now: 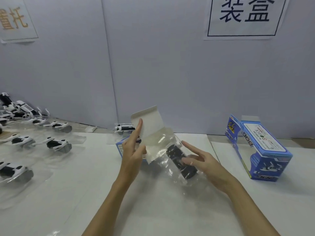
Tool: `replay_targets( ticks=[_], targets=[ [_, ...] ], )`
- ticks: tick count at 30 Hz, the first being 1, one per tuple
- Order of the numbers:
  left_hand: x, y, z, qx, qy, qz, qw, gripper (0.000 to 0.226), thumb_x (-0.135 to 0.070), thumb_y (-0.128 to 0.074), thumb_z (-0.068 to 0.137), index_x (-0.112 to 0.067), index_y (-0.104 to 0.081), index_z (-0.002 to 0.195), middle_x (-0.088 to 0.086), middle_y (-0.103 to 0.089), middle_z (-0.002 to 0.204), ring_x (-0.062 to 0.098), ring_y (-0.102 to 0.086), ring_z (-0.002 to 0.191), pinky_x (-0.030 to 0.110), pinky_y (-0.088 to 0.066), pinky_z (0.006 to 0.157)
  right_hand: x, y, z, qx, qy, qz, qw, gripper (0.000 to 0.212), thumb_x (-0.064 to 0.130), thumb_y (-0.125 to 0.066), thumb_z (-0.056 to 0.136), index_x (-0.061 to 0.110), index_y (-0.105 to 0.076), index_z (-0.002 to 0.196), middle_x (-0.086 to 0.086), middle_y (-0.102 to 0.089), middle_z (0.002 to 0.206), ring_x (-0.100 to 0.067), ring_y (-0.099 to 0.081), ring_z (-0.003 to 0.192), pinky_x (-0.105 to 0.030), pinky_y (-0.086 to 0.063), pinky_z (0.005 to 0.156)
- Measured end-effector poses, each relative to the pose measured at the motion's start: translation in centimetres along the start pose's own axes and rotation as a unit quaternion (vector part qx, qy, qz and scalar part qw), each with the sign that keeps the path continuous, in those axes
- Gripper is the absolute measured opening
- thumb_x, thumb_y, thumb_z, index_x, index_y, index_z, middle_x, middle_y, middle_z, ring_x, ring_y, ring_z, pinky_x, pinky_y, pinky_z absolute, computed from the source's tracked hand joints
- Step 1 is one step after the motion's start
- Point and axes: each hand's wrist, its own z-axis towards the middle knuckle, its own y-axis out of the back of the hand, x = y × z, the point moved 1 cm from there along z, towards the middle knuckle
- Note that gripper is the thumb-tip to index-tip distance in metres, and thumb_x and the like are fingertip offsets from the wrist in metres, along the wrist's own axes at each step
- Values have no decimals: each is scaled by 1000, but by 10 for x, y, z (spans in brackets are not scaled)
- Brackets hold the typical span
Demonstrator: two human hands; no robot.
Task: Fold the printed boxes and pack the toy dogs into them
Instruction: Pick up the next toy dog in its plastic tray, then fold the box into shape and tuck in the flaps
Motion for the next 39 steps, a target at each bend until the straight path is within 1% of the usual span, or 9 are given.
replay_targets(
  ticks=[4, 6, 8, 12, 18, 24, 28, 33, 39],
  targets=[
    [-11, -6, -7, 17, -21, 74, 997, 83, -12, -45, 79, -46, -37, 154, -43, -53, 122, 21, -49, 112, 46, -45, 105, 2, 6, 3, -75, 23, -50, 996, 63, 44, -81, 86, 69, -50, 135, 7, -69, 106, -7, -65, 80, -23, -51, 83],
    [-11, -9, -9, 17, -24, 115, 993, 84, -14, -44, 77, -47, -35, 154, -37, -50, 120, 16, -42, 114, 47, -37, 110, 1, 8, 6, -91, 35, -103, 990, 65, 42, -81, 86, 72, -48, 134, 12, -67, 110, -5, -60, 67, -19, -53, 69],
    [-9, -12, -11, 41, -60, 160, 984, 86, -11, -45, 77, -45, -33, 155, -35, -48, 115, 1, -40, 110, 43, -33, 110, 0, 9, 5, -97, 45, -159, 981, 69, 38, -80, 86, 71, -46, 136, 14, -66, 110, -11, -62, 72, -17, -54, 64],
    [-4, -20, -13, 67, -118, 206, 969, 89, -8, -46, 77, -36, -32, 160, -27, -49, 105, 3, -45, 101, 31, -25, 106, 1, 6, 0, -92, 42, -202, 974, 71, 39, -76, 84, 70, -43, 139, 18, -63, 109, -1, -60, 81, -9, -49, 57],
    [-2, -21, -16, 79, -152, 220, 960, 81, -20, -38, 81, -33, -34, 161, -18, -54, 108, 6, -47, 107, 27, -26, 104, 0, 9, -1, -96, 20, -264, 959, 74, 57, -62, 66, 75, -41, 134, 21, -63, 104, 0, -64, 74, -11, -49, 59],
    [-2, -35, -23, 164, -227, 296, 913, 83, -14, -40, 83, -27, -28, 164, -17, -53, 113, 0, -45, 103, 41, -31, 107, 0, 0, -1, -94, -15, -330, 939, 74, 57, -61, 70, 62, -43, 141, 17, -61, 109, -11, -66, 92, -36, -57, 86],
    [-6, -46, -31, 180, -220, 255, 924, 66, -45, -45, 104, -35, -22, 165, -27, -49, 121, 5, -48, 114, 39, -26, 110, -2, 3, 8, -237, 36, -126, 963, 34, 18, -66, 93, 27, -56, 125, -2, -58, 125, -13, -62, 107, -33, -55, 86],
    [-7, -54, -40, 210, -229, 330, 892, 124, -87, -63, 75, -28, -4, 167, -28, -34, 125, 0, -36, 123, 36, -11, 119, -12, 10, 14, -358, 54, 107, 926, 30, -5, -54, 92, 17, -71, 103, -5, -70, 106, -17, -68, 99, -39, -56, 96],
    [-2, -66, -44, 195, -230, 319, 899, 97, -45, -64, 91, -30, -4, 166, -20, -43, 137, 1, -35, 128, 39, -19, 118, -23, 7, 20, -359, 15, 334, 872, 26, 2, -45, 101, 7, -70, 106, -18, -71, 109, -32, -69, 105, -35, -55, 94]
  ],
)
